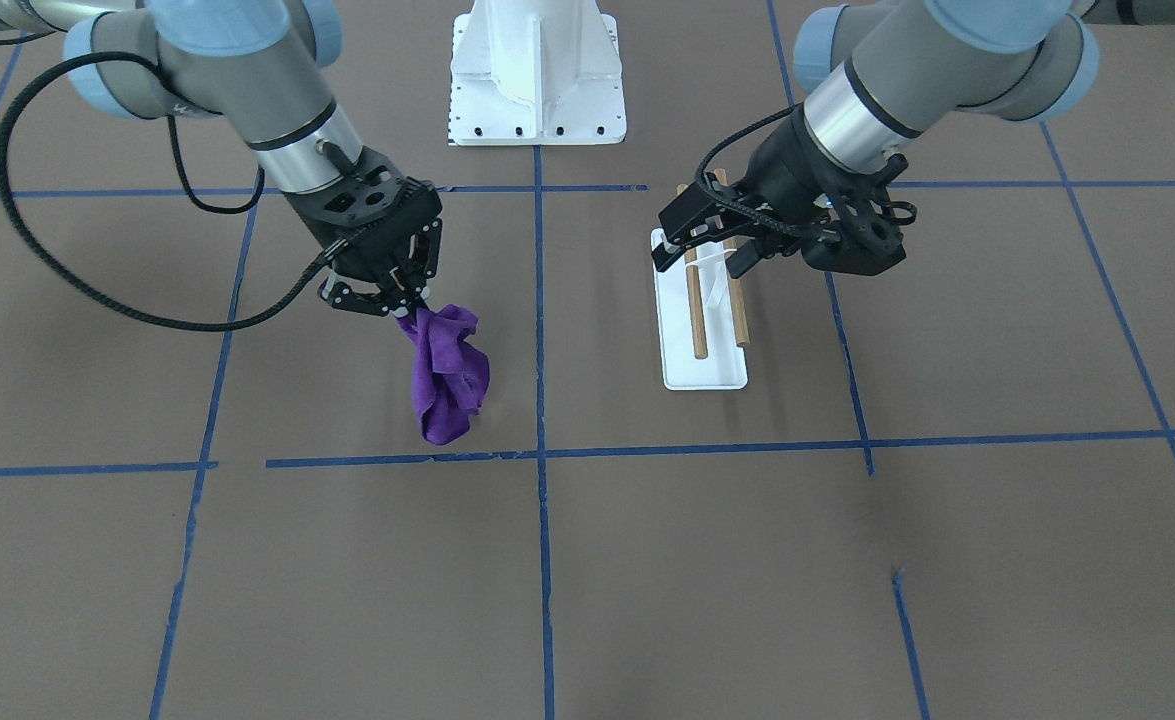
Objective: Hang towel on rack
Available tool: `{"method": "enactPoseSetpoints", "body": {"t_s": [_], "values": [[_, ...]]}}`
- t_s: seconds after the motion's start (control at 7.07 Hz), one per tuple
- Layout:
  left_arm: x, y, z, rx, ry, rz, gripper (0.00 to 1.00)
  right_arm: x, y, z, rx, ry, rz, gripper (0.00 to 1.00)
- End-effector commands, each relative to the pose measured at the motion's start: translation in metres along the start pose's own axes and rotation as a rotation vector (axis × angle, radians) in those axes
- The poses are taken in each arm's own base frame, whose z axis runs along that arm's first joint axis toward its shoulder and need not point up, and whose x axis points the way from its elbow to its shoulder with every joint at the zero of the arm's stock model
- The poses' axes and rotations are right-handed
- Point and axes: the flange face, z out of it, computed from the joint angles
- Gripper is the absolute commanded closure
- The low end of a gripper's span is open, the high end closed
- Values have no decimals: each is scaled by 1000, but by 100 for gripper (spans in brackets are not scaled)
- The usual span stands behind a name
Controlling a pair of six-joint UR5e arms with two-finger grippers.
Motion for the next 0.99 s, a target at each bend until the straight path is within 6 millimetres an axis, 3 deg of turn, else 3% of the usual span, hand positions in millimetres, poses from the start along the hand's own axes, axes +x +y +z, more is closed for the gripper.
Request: {"method": "enactPoseSetpoints", "body": {"t_s": [0.0,0.42,0.57,0.85], "values": [[17,35,49,25,22,-121,0,-67,-2,7,53,30,-41,100],[29,38,62,34,23,-167,3,-105,9,1,85,15,-75,100],[35,38,62,32,30,-198,10,-116,12,-1,95,10,-85,100],[38,39,62,30,35,-201,12,-123,12,-9,111,-3,-90,100]]}}
